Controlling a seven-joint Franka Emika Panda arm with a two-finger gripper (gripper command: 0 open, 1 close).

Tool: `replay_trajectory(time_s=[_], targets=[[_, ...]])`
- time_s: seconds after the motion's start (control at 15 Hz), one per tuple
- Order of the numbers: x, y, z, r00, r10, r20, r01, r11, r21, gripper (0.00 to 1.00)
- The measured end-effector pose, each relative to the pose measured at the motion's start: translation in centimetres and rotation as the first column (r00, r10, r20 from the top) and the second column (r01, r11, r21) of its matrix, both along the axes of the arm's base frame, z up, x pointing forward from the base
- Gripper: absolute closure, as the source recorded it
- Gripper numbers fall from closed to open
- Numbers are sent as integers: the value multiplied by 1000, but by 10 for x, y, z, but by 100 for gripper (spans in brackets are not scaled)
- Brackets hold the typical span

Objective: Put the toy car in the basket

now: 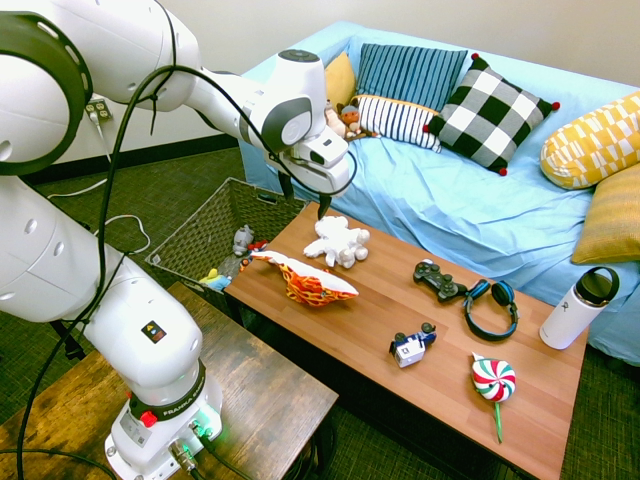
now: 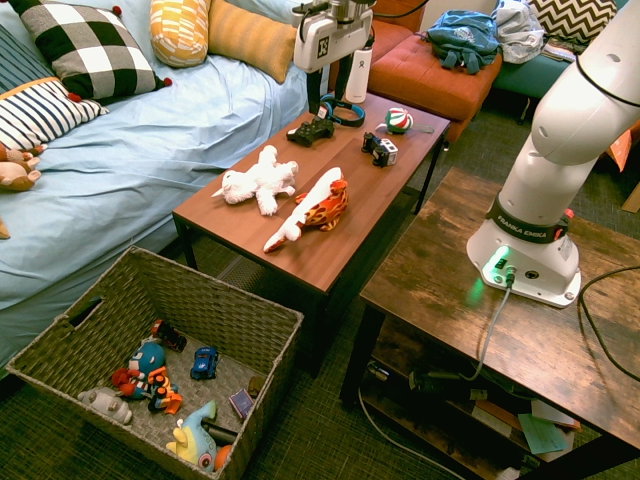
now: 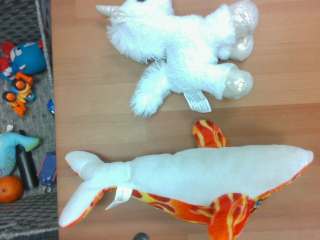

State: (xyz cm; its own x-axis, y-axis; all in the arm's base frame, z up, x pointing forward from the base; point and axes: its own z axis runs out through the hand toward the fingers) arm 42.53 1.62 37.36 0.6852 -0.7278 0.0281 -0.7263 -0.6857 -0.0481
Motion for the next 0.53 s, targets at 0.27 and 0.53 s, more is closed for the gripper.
replay_trajectory(time_s=[0.27, 0.53], targets=[[9, -15, -14, 999, -35, -11, 36, 999, 19, 0], [22, -106, -46, 984, -176, -28, 177, 983, 39, 0]])
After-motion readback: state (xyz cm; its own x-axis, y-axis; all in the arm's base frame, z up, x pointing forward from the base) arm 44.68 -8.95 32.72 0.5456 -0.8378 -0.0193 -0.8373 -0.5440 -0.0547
